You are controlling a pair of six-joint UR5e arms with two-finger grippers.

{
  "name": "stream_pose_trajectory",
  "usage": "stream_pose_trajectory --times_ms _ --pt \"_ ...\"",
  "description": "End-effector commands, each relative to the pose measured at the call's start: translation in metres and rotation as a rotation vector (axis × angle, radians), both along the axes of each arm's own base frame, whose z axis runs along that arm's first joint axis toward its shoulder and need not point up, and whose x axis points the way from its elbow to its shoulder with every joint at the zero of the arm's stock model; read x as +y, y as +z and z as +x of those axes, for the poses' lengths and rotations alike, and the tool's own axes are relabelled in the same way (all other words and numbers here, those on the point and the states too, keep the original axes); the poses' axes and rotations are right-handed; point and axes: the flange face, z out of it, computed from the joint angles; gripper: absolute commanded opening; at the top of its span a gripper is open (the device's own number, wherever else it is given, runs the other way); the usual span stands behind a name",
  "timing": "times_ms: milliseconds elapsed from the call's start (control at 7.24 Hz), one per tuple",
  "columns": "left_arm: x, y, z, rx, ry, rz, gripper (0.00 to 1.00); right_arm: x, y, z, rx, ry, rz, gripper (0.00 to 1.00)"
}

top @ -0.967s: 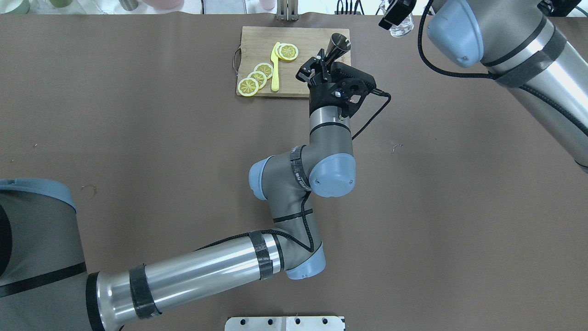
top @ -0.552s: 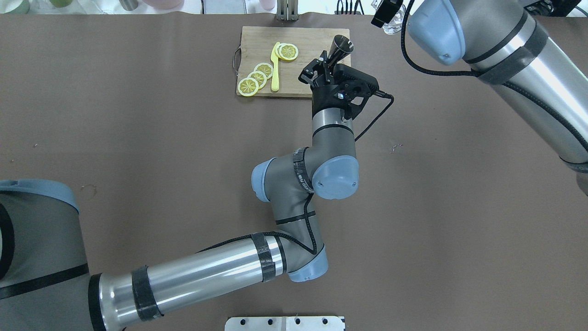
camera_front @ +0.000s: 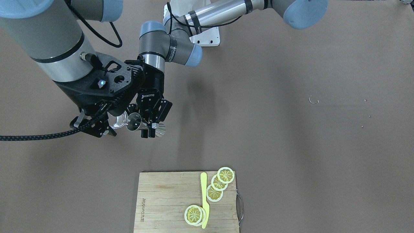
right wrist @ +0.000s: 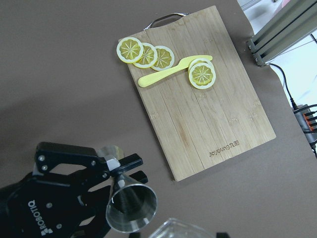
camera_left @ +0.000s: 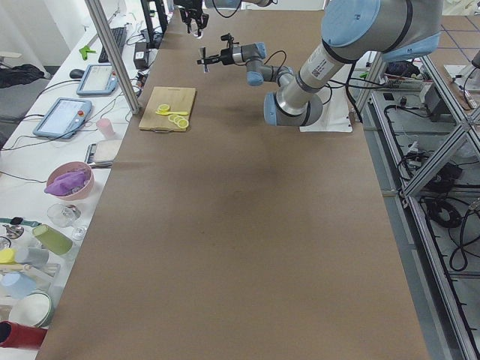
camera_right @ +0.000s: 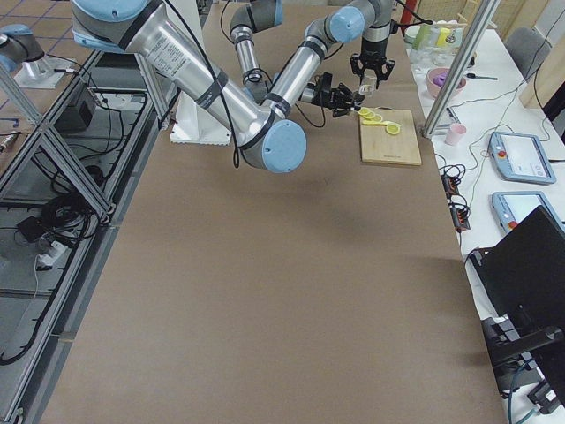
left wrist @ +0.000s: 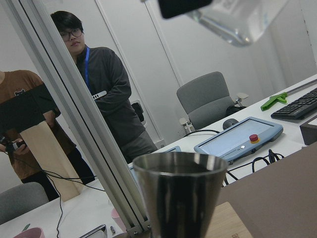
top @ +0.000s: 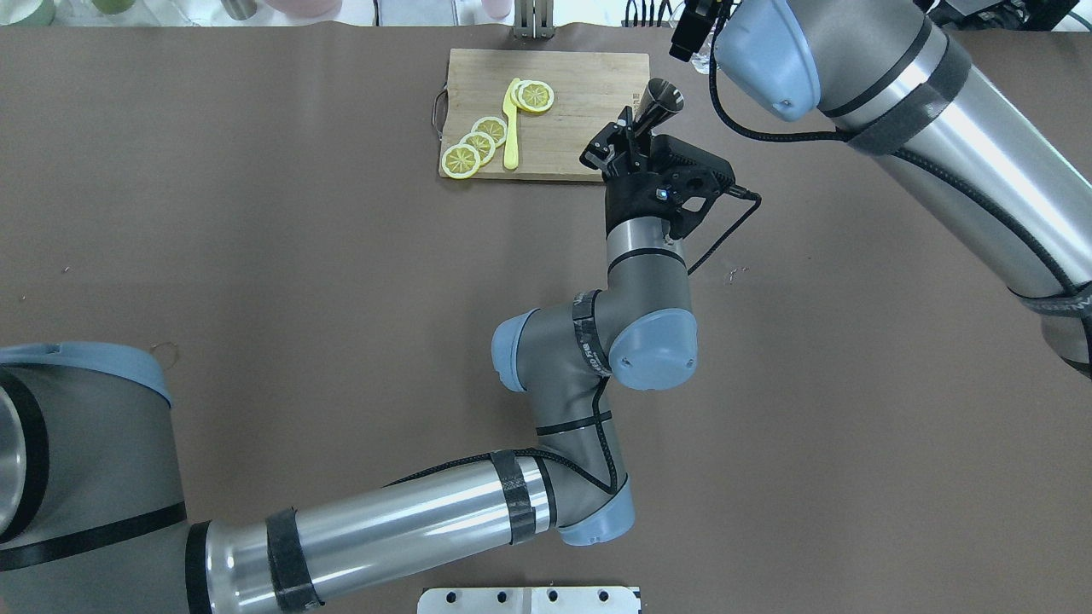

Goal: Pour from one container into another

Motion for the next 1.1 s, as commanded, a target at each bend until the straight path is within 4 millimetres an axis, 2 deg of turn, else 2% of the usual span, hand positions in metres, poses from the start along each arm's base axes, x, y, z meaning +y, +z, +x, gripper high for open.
stream_pose_trajectory --times_ms 0,138,552,967 --pt "0.007 -0.007 0.005 0.001 -0.006 0.005 0.0 0.012 0.002 0.004 0.035 -0.009 -0.064 0.0" --pt "0.007 -0.007 0.005 -0.001 -0.004 0.004 0.0 0.019 0.003 0.009 0.042 -0.011 -0.073 0.0" --pt "0.007 -0.007 0.005 0.001 -0.004 0.004 0.0 0.029 0.005 0.005 0.08 -0.03 -0.088 0.0" --pt "0.006 -0.004 0.005 -0.002 -0.006 0.003 0.0 0.029 0.007 -0.005 0.106 -0.037 -0.074 0.0"
